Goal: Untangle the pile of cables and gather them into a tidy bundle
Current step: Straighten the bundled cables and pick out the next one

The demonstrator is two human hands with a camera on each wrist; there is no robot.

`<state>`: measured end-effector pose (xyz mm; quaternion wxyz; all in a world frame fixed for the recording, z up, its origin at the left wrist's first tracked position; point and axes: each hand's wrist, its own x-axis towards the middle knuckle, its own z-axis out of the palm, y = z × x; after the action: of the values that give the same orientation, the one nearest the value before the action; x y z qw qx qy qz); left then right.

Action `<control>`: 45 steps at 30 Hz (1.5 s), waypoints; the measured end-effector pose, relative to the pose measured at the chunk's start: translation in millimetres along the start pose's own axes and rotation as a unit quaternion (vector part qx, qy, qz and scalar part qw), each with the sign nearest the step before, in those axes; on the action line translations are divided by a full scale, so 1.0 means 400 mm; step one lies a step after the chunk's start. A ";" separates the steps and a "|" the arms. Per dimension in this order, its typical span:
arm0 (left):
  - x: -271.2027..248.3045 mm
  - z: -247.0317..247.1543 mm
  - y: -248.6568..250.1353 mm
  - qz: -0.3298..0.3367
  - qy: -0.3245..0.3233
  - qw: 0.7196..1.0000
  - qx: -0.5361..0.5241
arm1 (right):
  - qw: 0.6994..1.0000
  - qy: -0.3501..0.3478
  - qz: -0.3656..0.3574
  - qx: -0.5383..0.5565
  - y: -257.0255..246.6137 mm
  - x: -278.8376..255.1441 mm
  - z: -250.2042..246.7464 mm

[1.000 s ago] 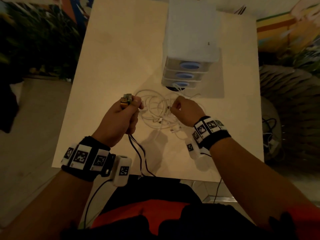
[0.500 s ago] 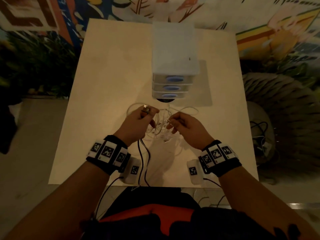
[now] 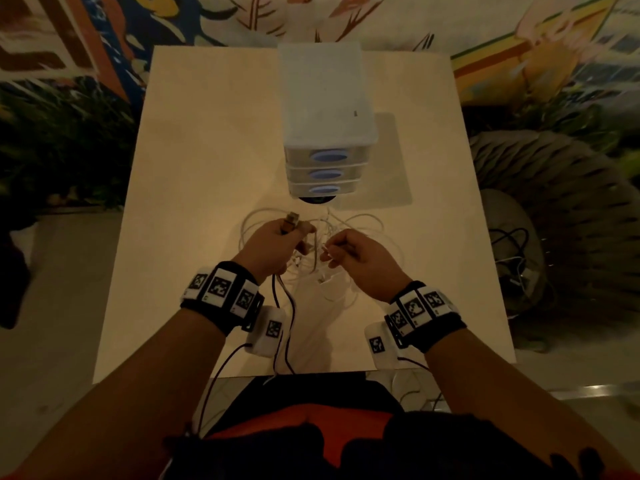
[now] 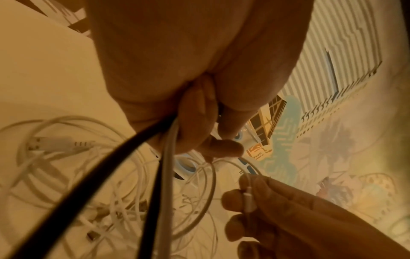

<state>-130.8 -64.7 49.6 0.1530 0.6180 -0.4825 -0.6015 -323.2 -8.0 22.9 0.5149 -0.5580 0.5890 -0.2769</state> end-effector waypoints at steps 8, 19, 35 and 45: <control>0.023 -0.011 -0.026 -0.069 0.051 0.996 0.027 | 0.998 -0.014 -0.017 -0.052 0.005 0.022 0.057; -0.010 -0.026 -0.019 -0.021 -0.019 0.999 -0.022 | 0.993 -0.016 0.004 -0.121 0.043 0.025 0.045; -0.005 -0.031 -0.072 0.077 0.011 0.996 0.037 | 0.987 -0.028 0.053 0.148 -0.008 0.042 0.079; -0.015 -0.060 -0.067 0.065 0.131 0.989 0.018 | 0.993 0.048 0.041 -0.097 0.030 0.015 0.048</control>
<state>-97.2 -56.6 38.2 0.2427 0.6616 -0.5083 -0.4950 -309.4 -6.1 4.1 0.4408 -0.5665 0.6595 -0.2234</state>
